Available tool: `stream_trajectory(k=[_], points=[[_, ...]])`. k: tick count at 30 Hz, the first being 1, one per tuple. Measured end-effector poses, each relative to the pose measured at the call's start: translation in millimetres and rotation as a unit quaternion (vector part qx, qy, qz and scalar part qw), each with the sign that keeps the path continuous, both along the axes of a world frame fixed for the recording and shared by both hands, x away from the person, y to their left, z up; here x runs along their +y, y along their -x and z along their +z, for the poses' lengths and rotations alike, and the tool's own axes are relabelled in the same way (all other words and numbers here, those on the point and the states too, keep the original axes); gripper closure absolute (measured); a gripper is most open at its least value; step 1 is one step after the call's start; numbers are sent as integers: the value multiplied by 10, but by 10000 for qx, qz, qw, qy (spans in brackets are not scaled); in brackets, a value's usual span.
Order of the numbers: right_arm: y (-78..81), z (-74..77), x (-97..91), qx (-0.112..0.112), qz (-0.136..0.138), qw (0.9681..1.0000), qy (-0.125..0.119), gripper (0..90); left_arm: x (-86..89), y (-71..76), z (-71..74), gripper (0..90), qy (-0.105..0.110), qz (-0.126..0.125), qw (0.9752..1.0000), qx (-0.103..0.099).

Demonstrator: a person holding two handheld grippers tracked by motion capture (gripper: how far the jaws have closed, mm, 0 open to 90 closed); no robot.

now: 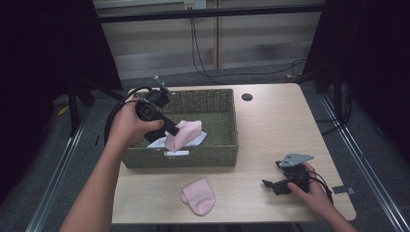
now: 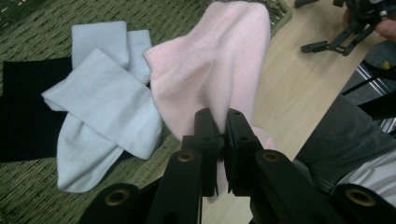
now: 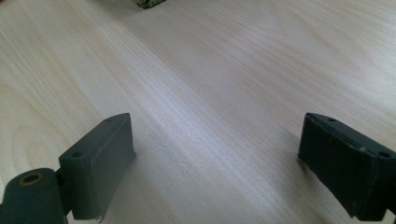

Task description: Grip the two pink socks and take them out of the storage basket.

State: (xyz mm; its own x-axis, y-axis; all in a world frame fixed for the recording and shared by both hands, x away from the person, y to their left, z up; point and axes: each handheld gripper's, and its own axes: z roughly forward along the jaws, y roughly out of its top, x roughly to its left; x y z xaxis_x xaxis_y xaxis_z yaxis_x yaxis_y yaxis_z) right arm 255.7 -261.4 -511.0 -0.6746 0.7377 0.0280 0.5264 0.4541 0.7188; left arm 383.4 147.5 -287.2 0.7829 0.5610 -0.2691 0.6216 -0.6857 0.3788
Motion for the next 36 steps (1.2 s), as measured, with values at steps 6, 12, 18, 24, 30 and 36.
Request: stream_trajectory(k=[6, 12, 18, 24, 30, 36], points=[[0, 0, 1, 5, -6, 10000, -2, 97, -18, 85, 3, 847, 29, -131, 9999, -30], [0, 1, 1, -2, -9, 10000, 8, 97, -47, 173, -12, 848, 85, -244, 9997, -13], [-1, 1, 1, -2, -10, 10000, 9, 97, -68, 235, -27, 847, 72, -342, 9994, 4], [0, 1, 1, -1, -9, 10000, 9, 97, -114, 306, -93, 847, 110, -443, 9990, -13], [2, 2, 3, 22, -18, 10000, 3, 97, -188, 379, -206, 846, 118, -638, 9979, 31], [1, 2, 1, 17, -2, 10000, 16, 97, -216, 420, -382, 843, 114, -701, 9973, 170]])
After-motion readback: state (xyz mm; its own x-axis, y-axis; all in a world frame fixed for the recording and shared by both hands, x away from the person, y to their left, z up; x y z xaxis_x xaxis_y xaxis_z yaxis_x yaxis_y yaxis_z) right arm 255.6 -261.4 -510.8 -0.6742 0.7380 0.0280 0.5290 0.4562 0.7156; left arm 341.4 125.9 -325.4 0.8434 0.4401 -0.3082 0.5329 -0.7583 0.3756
